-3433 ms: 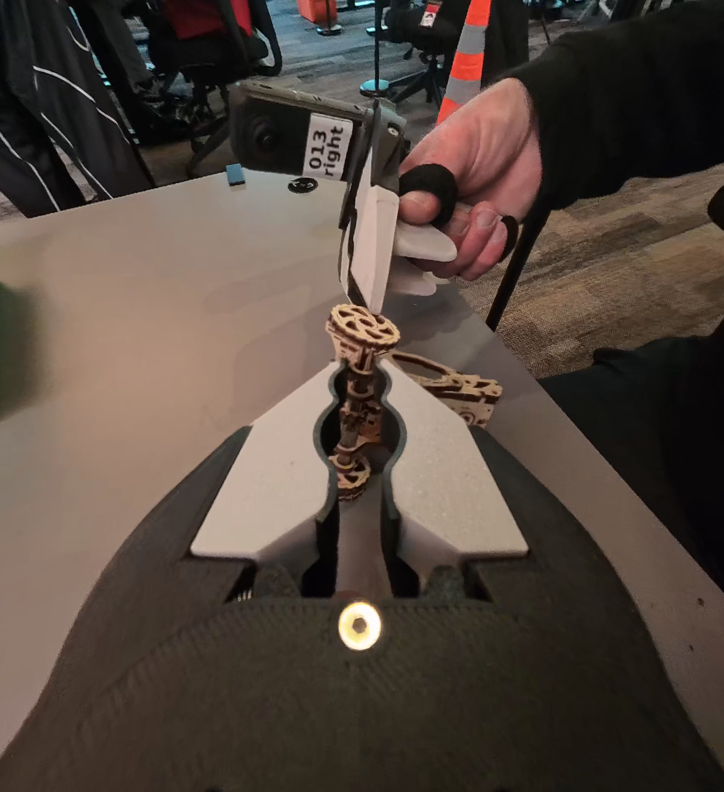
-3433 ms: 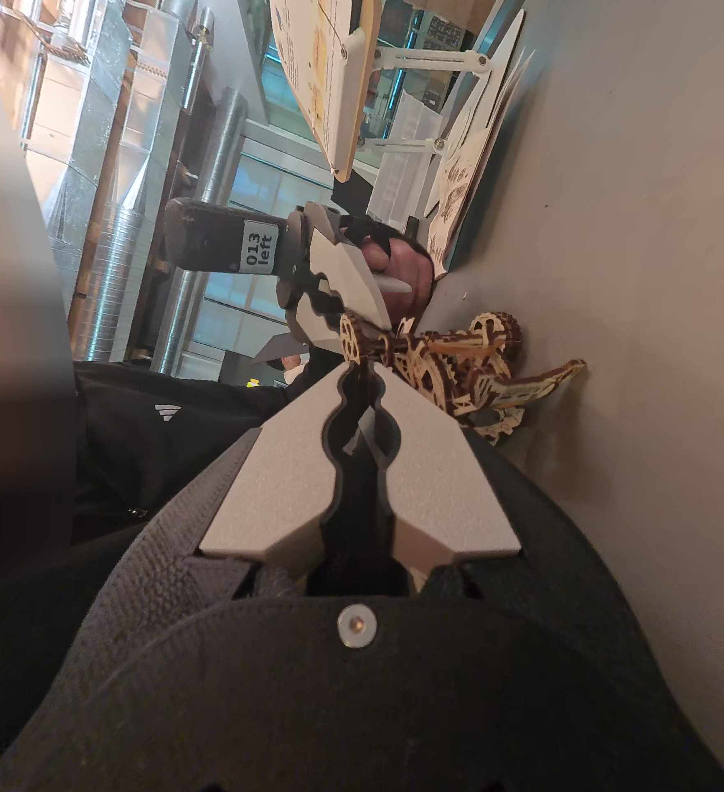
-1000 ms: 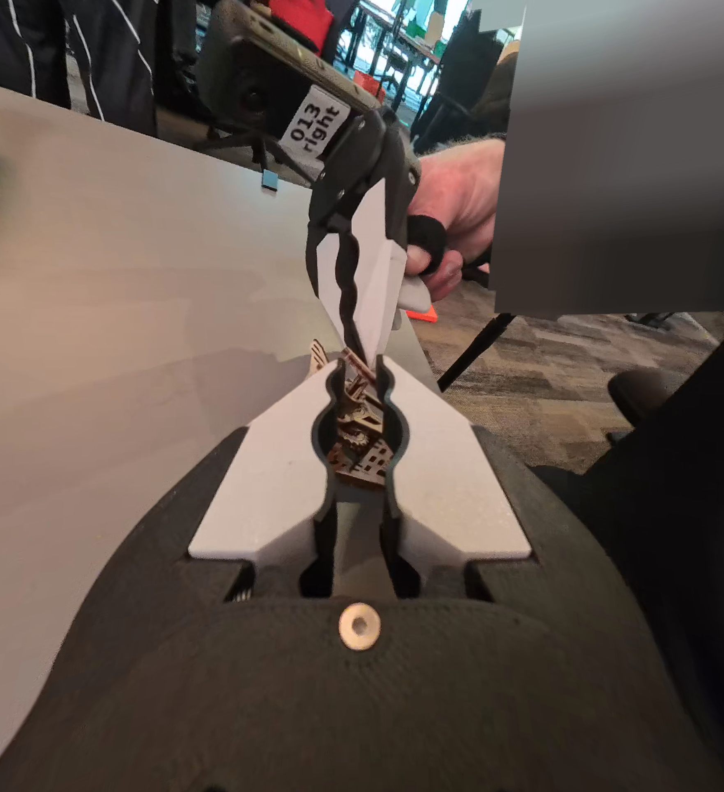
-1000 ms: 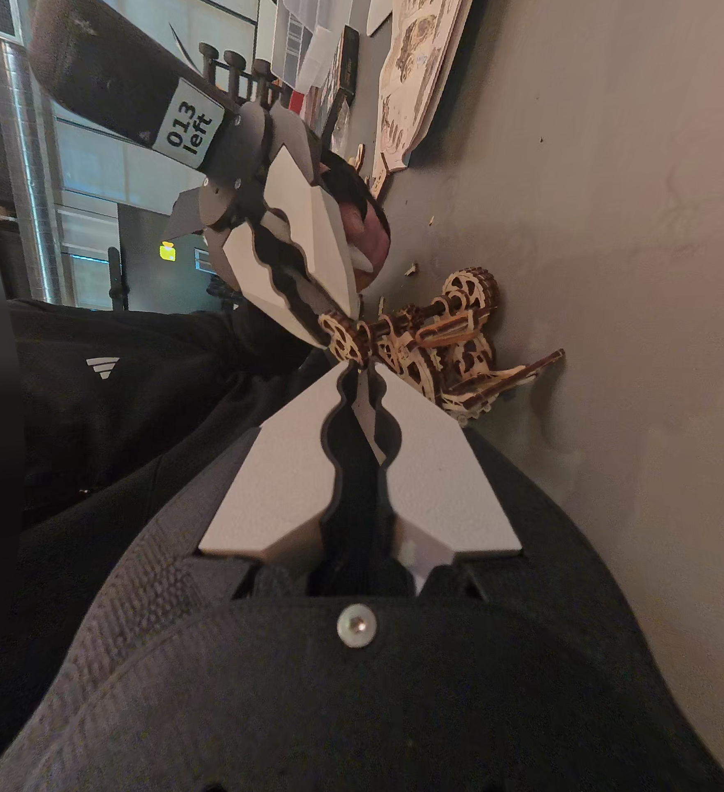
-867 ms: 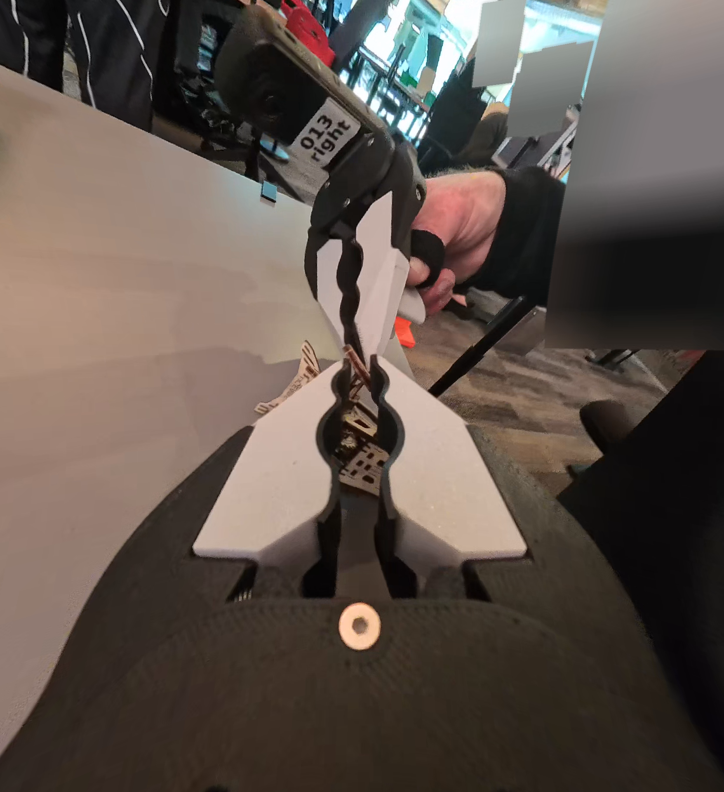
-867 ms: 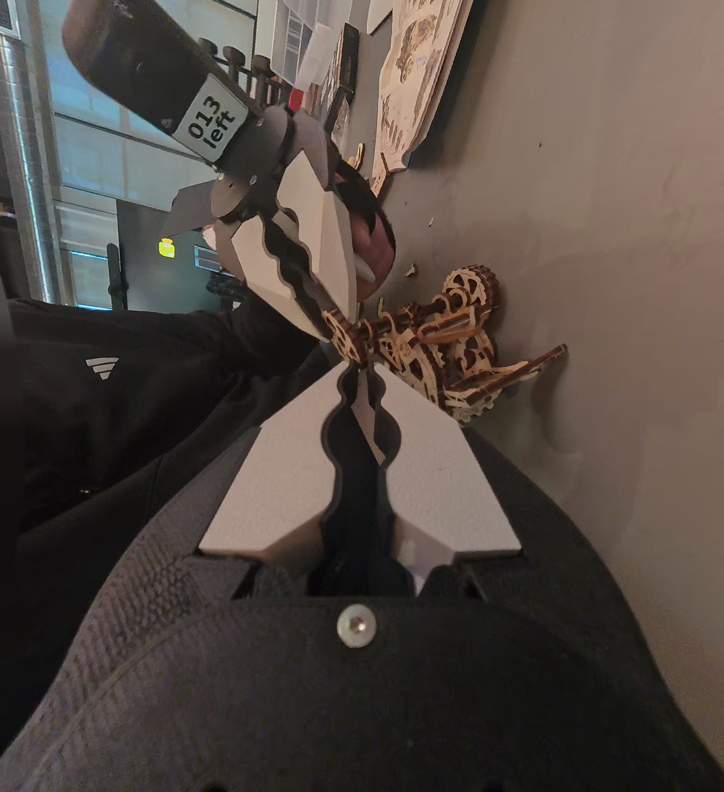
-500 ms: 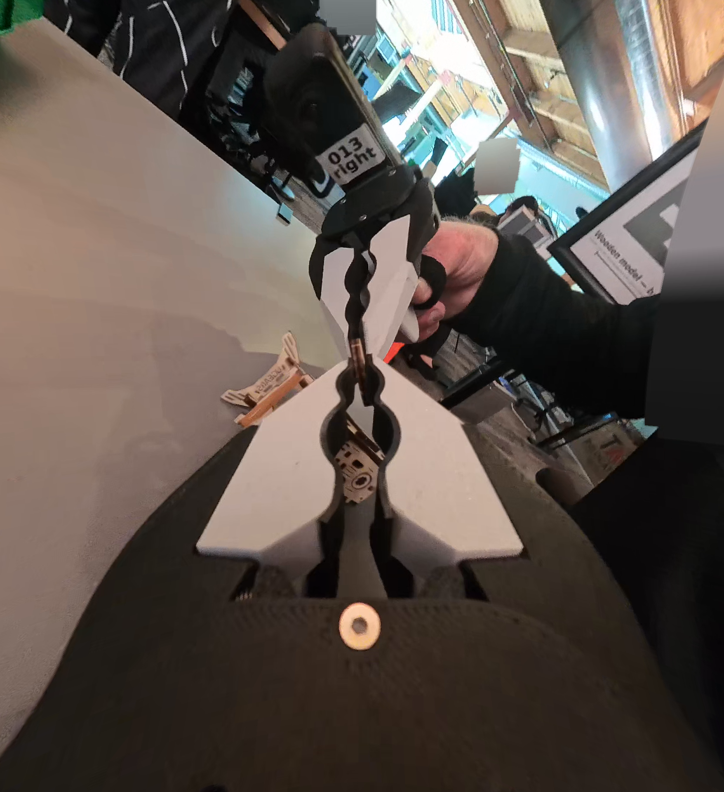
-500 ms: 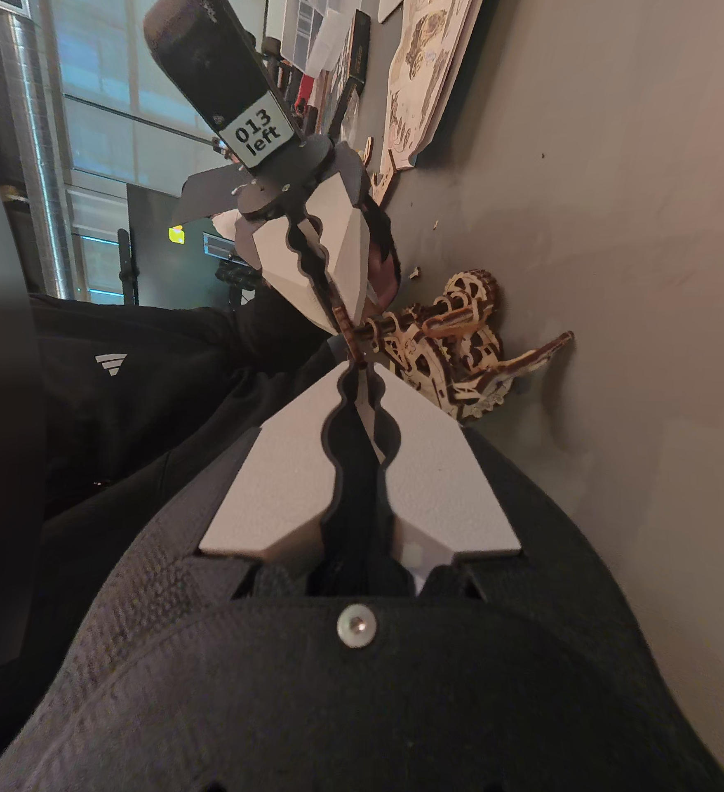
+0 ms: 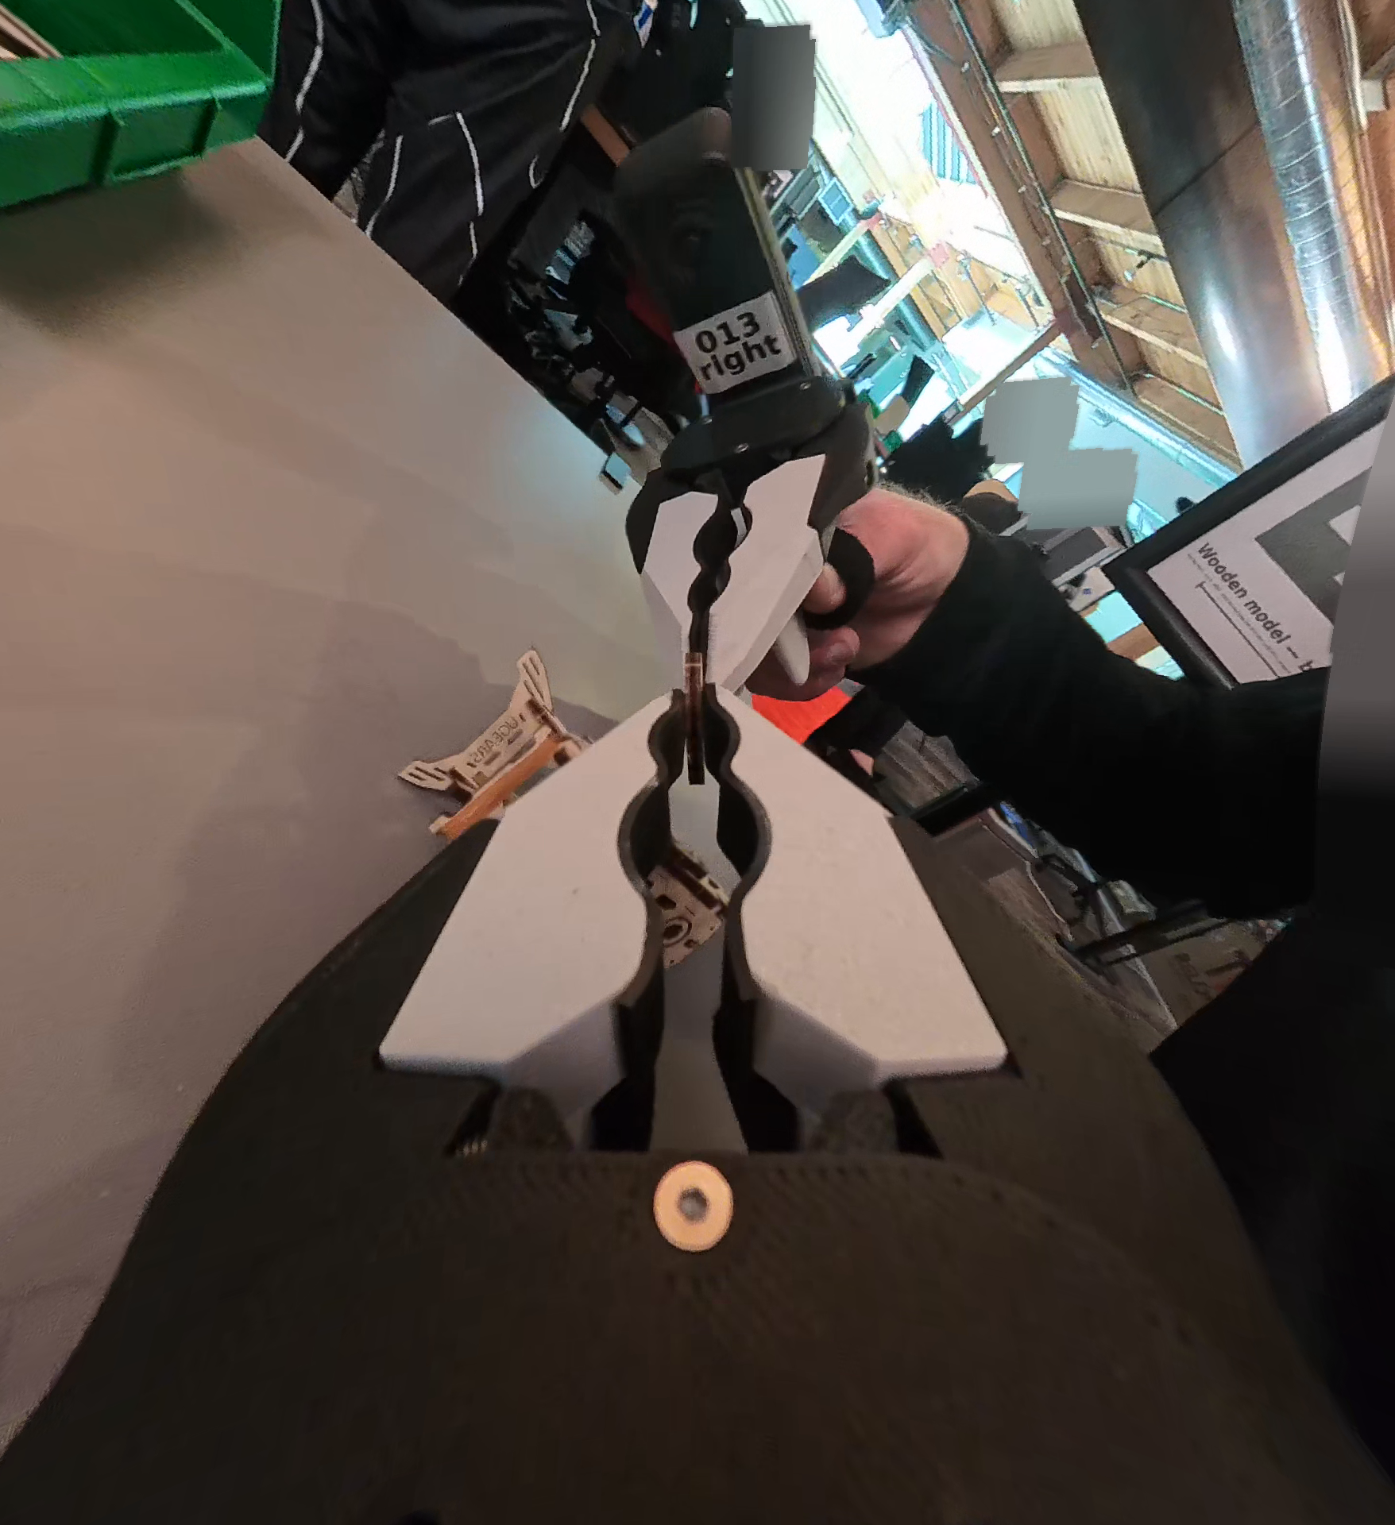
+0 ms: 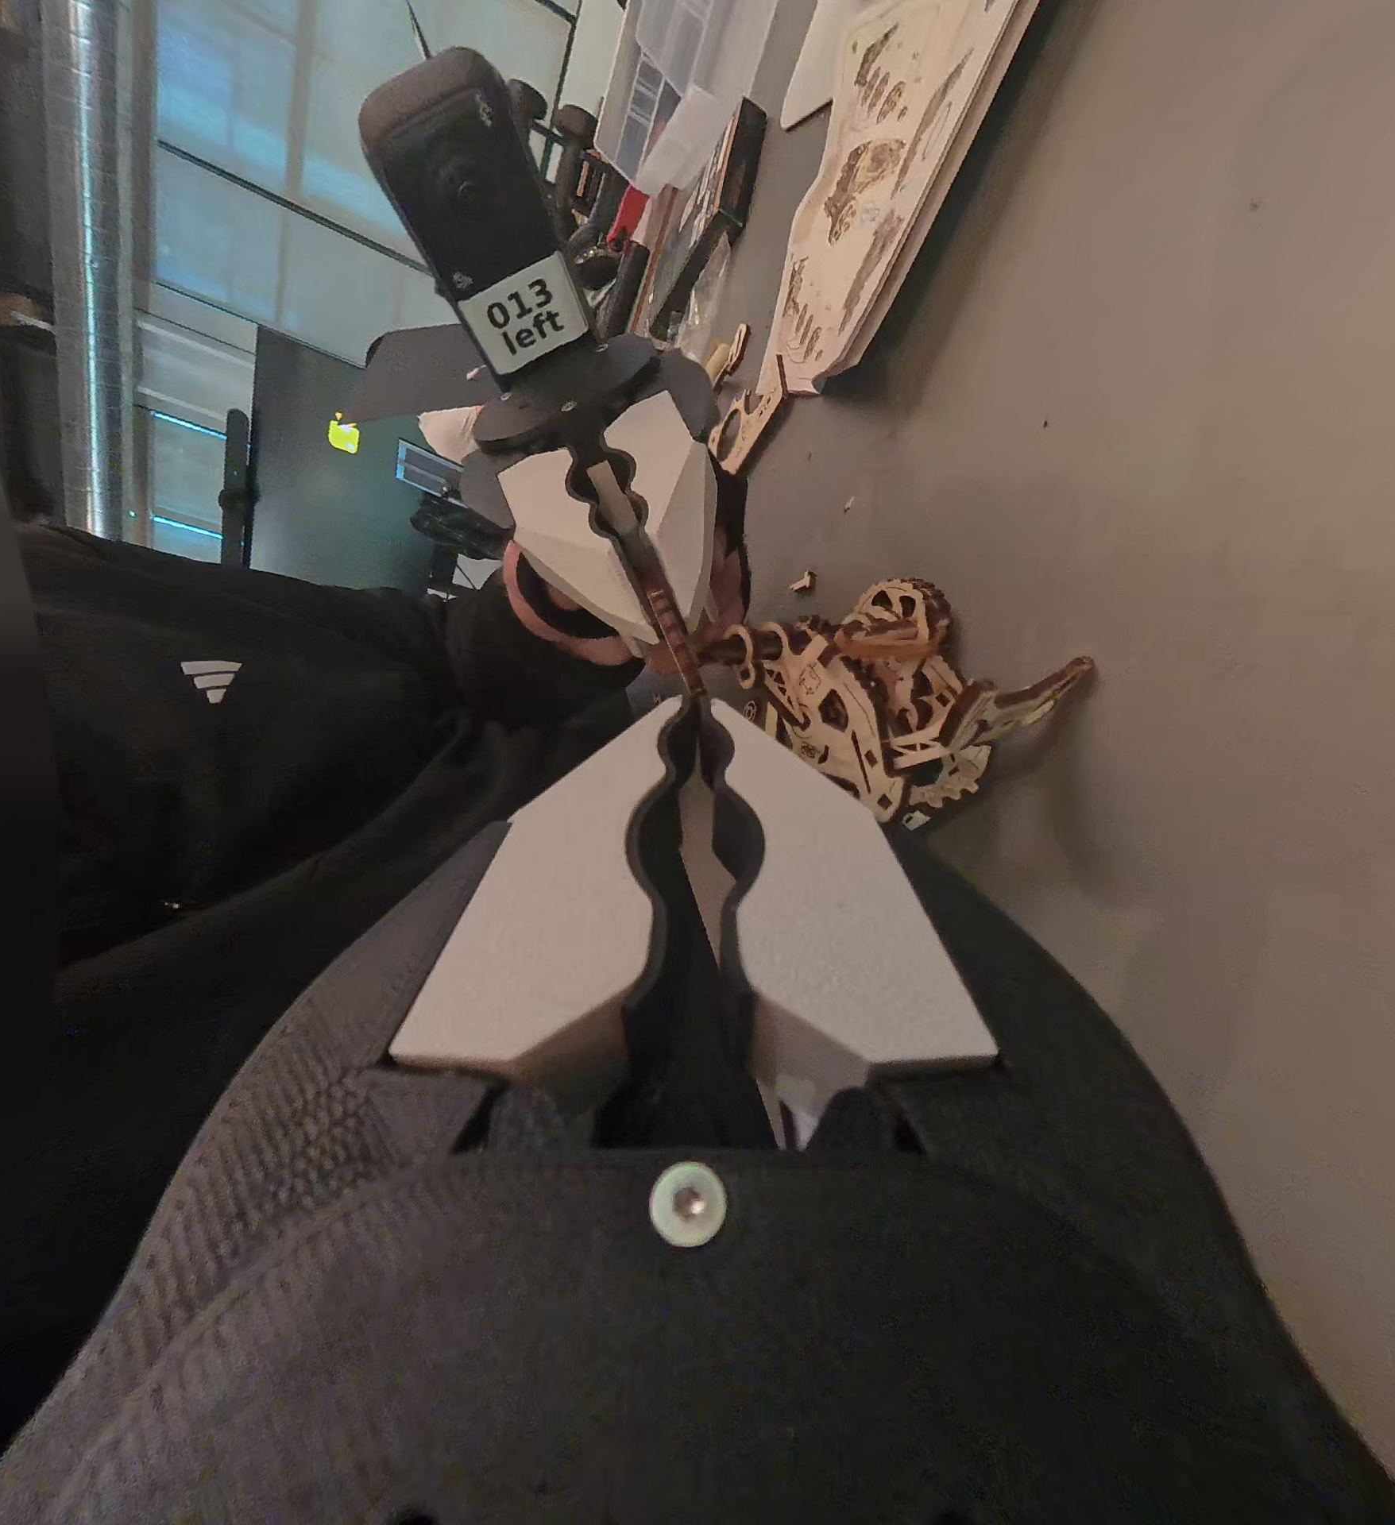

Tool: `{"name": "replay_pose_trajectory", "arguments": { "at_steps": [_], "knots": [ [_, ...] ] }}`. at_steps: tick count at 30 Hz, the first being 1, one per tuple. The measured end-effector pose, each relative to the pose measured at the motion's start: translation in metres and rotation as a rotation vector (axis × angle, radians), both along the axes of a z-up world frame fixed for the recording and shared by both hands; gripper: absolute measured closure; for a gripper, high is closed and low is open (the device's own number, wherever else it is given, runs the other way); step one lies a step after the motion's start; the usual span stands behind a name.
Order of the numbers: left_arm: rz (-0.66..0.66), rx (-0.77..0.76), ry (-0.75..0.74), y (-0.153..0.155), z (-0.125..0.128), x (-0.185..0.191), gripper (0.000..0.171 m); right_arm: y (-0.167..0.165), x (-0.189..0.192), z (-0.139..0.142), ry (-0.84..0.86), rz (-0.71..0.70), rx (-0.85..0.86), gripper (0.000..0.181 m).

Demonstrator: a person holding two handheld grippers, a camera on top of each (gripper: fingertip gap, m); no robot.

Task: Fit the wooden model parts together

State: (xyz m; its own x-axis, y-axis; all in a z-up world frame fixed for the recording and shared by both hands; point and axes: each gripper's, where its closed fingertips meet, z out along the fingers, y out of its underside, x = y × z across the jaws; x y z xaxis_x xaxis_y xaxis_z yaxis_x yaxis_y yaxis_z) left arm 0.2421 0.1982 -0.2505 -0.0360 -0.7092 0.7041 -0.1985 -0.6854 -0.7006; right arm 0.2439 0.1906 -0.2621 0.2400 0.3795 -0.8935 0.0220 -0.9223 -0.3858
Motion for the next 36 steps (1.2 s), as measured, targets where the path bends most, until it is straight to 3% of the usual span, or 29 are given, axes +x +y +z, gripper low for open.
{"name": "replay_pose_trajectory", "arguments": {
  "at_steps": [8,12,16,25,36],
  "knots": [
    [0.106,-0.086,-0.027,0.003,0.006,0.001,0.171,0.005,0.003,0.009,0.066,-0.024,0.039,0.181],
    [0.128,-0.162,-0.07,-0.003,0.01,0.002,0.171,-0.001,-0.002,0.01,0.099,-0.037,0.096,0.165],
    [0.165,-0.188,-0.084,-0.002,0.009,0.0,0.171,0.0,-0.009,0.012,0.172,-0.08,0.116,0.179],
    [0.218,-0.126,-0.024,0.005,0.004,-0.005,0.171,0.01,-0.007,0.008,0.208,-0.089,0.073,0.178],
    [0.243,-0.188,0.003,0.002,-0.005,-0.004,0.171,0.008,-0.003,-0.002,0.202,-0.11,0.052,0.179]
  ]
}}
